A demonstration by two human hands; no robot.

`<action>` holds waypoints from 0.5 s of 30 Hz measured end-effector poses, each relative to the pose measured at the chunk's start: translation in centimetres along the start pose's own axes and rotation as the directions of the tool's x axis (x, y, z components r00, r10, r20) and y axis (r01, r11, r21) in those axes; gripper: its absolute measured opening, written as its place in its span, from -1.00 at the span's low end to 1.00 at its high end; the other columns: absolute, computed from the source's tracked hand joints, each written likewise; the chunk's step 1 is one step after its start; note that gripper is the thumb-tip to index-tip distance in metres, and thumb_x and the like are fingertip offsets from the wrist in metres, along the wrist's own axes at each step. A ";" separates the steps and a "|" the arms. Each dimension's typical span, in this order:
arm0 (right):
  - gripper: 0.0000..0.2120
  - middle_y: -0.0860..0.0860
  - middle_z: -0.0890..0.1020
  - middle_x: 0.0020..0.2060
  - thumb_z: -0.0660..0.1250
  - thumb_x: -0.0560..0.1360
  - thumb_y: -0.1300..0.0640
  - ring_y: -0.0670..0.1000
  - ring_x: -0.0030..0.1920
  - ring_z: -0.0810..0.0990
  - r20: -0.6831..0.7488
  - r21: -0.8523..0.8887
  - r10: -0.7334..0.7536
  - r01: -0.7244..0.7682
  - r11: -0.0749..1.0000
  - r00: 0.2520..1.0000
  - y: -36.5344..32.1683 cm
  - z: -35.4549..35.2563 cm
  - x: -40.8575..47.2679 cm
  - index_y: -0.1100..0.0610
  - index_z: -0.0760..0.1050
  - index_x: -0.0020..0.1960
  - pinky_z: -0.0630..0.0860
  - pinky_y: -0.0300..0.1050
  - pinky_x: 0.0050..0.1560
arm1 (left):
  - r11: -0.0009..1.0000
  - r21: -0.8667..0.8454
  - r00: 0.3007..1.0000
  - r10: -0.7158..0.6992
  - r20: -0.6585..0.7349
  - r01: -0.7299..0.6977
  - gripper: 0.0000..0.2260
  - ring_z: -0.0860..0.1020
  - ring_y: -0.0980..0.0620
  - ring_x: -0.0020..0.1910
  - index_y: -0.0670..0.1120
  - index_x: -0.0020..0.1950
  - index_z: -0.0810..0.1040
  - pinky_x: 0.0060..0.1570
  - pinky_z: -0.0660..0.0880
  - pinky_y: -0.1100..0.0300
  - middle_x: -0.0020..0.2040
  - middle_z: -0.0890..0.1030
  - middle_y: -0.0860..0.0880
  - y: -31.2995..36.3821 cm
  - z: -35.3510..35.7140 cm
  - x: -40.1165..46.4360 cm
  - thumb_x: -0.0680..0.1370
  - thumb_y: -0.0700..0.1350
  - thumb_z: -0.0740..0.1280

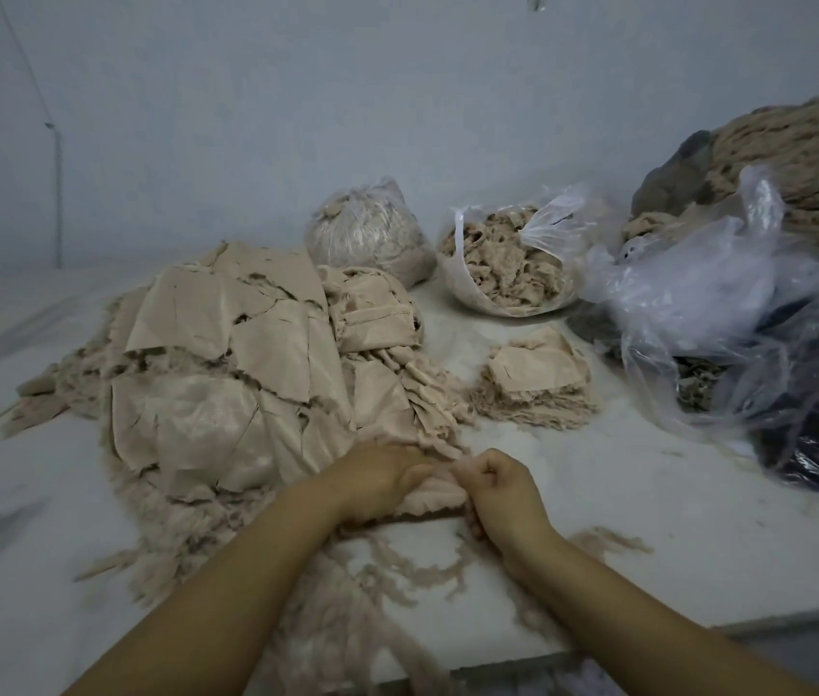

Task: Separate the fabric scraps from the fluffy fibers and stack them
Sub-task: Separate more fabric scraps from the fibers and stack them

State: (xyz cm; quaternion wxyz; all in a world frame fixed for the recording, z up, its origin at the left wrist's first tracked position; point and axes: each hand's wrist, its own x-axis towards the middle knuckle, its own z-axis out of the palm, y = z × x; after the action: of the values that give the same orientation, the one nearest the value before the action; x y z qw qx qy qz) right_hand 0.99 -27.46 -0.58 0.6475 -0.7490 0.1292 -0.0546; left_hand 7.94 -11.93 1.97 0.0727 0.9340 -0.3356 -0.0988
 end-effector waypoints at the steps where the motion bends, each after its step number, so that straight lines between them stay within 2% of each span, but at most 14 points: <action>1: -0.71 0.01 0.44 -0.53 0.32 0.55 0.10 -0.03 -0.51 0.36 -0.019 -0.003 -0.016 0.016 1.000 1.000 0.4 -0.4 -0.3 0.13 0.35 -0.30 0.33 -0.13 -0.39 | 0.998 0.024 0.997 -0.063 0.038 0.062 -0.58 0.17 0.04 0.49 0.03 0.53 0.18 0.41 0.02 0.15 0.52 0.23 -0.01 -0.4 0.8 0.1 0.67 0.07 -0.07; 3: -0.71 0.00 0.43 -0.52 0.32 0.55 0.12 -0.03 -0.49 0.35 -0.059 -0.029 -0.069 0.068 0.997 0.996 1.0 -1.1 -0.9 0.14 0.35 -0.29 0.30 -0.14 -0.35 | 0.986 0.059 0.987 -0.157 -0.012 0.158 -0.55 -0.01 0.06 0.54 0.05 0.55 0.06 0.46 -0.16 0.08 0.57 0.04 0.03 -1.1 2.4 0.3 0.67 0.10 -0.13; 6: -0.74 0.03 0.42 -0.48 0.31 0.56 0.16 0.02 -0.44 0.36 -0.159 0.025 -0.099 0.105 0.994 0.982 1.5 -1.8 -1.4 0.16 0.37 -0.29 0.30 -0.13 -0.29 | 0.963 0.063 0.964 -0.258 -0.070 0.263 -0.53 -0.08 0.05 0.54 0.07 0.56 0.00 0.46 -0.23 0.00 0.58 -0.05 0.03 -0.8 3.9 0.5 0.65 0.14 -0.16; 10: -0.76 0.07 0.47 -0.40 0.28 0.57 0.16 0.07 -0.34 0.43 -0.240 0.061 -0.099 0.117 0.991 0.966 1.5 -2.5 -1.9 0.17 0.40 -0.25 0.38 -0.09 -0.21 | 0.929 -0.051 0.929 -0.368 -0.030 0.366 -0.54 -0.01 0.02 0.54 0.10 0.52 0.15 0.45 -0.13 -0.08 0.57 0.04 -0.01 -0.8 2.9 0.1 0.65 0.15 -0.15; 15: -0.77 0.00 0.45 -0.42 0.28 0.57 0.16 -0.01 -0.38 0.41 -0.200 0.003 -0.170 0.174 0.985 0.965 1.5 -3.0 -3.2 0.15 0.41 -0.26 0.36 -0.13 -0.24 | 0.909 0.088 0.910 -0.397 -0.119 0.408 -0.59 0.08 -0.01 0.50 0.06 0.48 0.19 0.44 -0.02 -0.10 0.53 0.13 0.00 -1.6 3.5 -1.1 0.65 0.10 -0.09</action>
State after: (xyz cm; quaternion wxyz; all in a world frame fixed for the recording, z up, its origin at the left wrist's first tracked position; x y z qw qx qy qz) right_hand -3.05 -29.72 -1.33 0.6319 -0.7415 0.1271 -0.1864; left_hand 7.26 -10.30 -1.62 0.0151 0.9894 -0.1368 -0.0468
